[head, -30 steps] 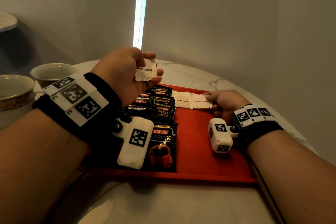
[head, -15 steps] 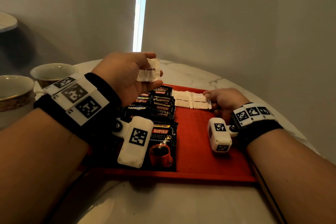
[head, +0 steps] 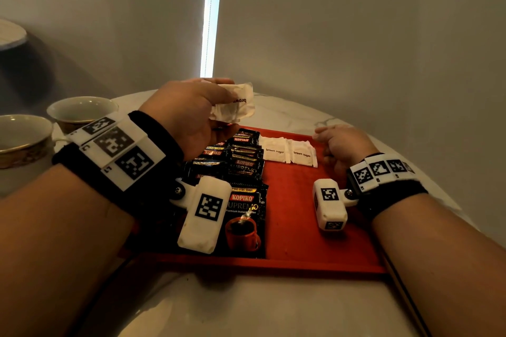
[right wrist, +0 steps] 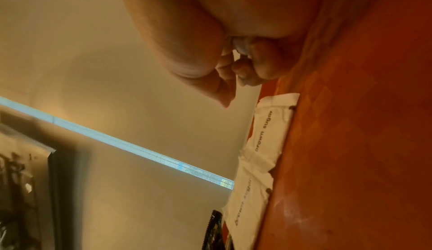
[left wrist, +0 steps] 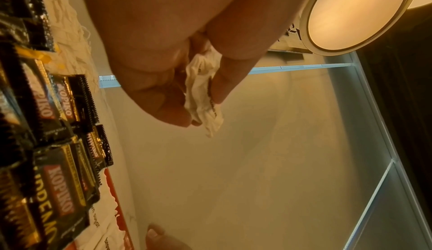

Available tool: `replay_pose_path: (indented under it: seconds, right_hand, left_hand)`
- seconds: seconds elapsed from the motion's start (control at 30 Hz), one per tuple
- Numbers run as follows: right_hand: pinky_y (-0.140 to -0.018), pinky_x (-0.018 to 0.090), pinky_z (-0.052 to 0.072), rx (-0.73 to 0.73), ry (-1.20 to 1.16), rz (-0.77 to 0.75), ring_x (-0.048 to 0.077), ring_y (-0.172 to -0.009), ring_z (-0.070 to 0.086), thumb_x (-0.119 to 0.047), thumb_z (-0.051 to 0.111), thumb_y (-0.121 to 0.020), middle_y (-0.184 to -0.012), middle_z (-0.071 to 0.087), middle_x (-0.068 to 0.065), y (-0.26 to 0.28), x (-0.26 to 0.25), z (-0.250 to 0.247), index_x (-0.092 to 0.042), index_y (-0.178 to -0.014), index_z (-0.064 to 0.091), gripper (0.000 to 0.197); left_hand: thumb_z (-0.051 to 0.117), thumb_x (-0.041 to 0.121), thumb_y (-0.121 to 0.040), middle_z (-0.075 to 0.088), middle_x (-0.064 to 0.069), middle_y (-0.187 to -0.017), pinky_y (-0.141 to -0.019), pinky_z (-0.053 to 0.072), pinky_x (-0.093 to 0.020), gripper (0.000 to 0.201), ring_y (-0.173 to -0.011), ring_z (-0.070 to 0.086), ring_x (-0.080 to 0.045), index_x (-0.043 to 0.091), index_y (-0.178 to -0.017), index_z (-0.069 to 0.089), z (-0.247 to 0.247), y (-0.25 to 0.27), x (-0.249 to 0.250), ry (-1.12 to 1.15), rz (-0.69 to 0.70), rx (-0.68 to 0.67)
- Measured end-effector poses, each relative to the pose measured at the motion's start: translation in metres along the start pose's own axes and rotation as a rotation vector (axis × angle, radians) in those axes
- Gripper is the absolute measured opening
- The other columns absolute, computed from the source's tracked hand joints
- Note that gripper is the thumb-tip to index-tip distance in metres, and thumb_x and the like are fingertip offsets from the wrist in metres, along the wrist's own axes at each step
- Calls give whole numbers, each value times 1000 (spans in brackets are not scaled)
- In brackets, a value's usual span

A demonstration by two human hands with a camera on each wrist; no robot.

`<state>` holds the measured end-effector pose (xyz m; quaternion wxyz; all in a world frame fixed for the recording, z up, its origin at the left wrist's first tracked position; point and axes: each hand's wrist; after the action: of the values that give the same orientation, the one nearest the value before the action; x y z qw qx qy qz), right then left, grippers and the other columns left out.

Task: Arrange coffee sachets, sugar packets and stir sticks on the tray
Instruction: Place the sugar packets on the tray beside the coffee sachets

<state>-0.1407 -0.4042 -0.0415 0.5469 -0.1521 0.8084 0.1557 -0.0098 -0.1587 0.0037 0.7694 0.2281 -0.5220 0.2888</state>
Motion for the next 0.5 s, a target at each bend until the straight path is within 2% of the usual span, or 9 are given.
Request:
replay_pose_path:
  seconds: [0.07, 0.1, 0.17, 0.23, 0.3, 0.37, 0.43, 0.5]
  right_hand:
    - [-46, 28, 43, -16, -74, -67, 11, -46, 53, 5, 63, -88, -78, 60, 6, 5, -5, 2, -14, -108, 64, 27]
    - [-50, 29, 46, -33, -100, -93, 12, -51, 55, 9, 60, -87, -82, 61, 8, 10, -9, 3, -14, -111, 63, 33]
    - [-64, 34, 57, -81, -143, -137, 17, -65, 58, 11, 56, -88, -91, 61, 11, 21, -20, 7, -16, -109, 63, 35]
    - [-74, 36, 61, -149, -183, -195, 18, -75, 60, 11, 53, -91, -95, 60, 10, 35, -31, 11, -15, -106, 64, 32]
    - [-70, 33, 58, -222, -175, -280, 18, -76, 58, 9, 52, -92, -91, 59, 8, 49, -41, 13, -12, -105, 65, 28]
    - [-62, 31, 54, -314, -203, -331, 17, -71, 55, 5, 52, -93, -84, 58, 7, 62, -48, 15, -8, -103, 65, 21]
    - [-58, 30, 52, -424, -269, -342, 16, -66, 55, -4, 56, -95, -78, 58, 5, 74, -54, 18, -6, -102, 64, 10]
    - [-58, 29, 50, -516, -306, -352, 14, -64, 55, -16, 61, -96, -77, 59, 4, 86, -59, 22, -6, -101, 63, 12]
  left_hand:
    - [60, 4, -94, 64, -14, -119, -53, 55, -26, 23, -96, 65, -28, 13, -115, 64, 0, -1, -1, -5, 9, -5]
    - [62, 6, -93, 65, -14, -117, -52, 54, -26, 24, -92, 65, -26, 12, -116, 63, 1, -1, -1, -8, 14, -12]
    - [65, 8, -92, 66, -14, -114, -51, 53, -26, 27, -83, 63, -23, 9, -119, 62, 1, -1, -2, -9, 23, -25]
    - [67, 11, -91, 65, -14, -113, -50, 51, -25, 34, -79, 61, -21, 8, -124, 59, 0, -2, -3, -17, 25, -20]
    - [68, 13, -90, 65, -13, -113, -49, 50, -23, 36, -76, 61, -18, 9, -124, 57, 0, -3, -3, -31, 24, -17]
    - [69, 14, -90, 67, -10, -105, -48, 48, -22, 30, -65, 63, -12, 11, -117, 58, 0, -3, -3, -16, 17, -35]
    - [69, 14, -90, 68, -8, -100, -48, 46, -21, 24, -57, 62, -8, 14, -112, 58, -1, -3, -3, -3, 9, -52]
    - [70, 15, -90, 68, -9, -102, -49, 44, -21, 21, -58, 58, -9, 17, -106, 58, -1, -4, -3, -26, 16, -60]
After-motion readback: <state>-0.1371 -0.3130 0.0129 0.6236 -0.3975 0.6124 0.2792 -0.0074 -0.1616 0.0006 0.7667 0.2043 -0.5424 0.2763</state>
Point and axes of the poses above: each hand's wrist, its own y-axis away from the middle knuckle, its own z-axis out of the palm, x = y × z
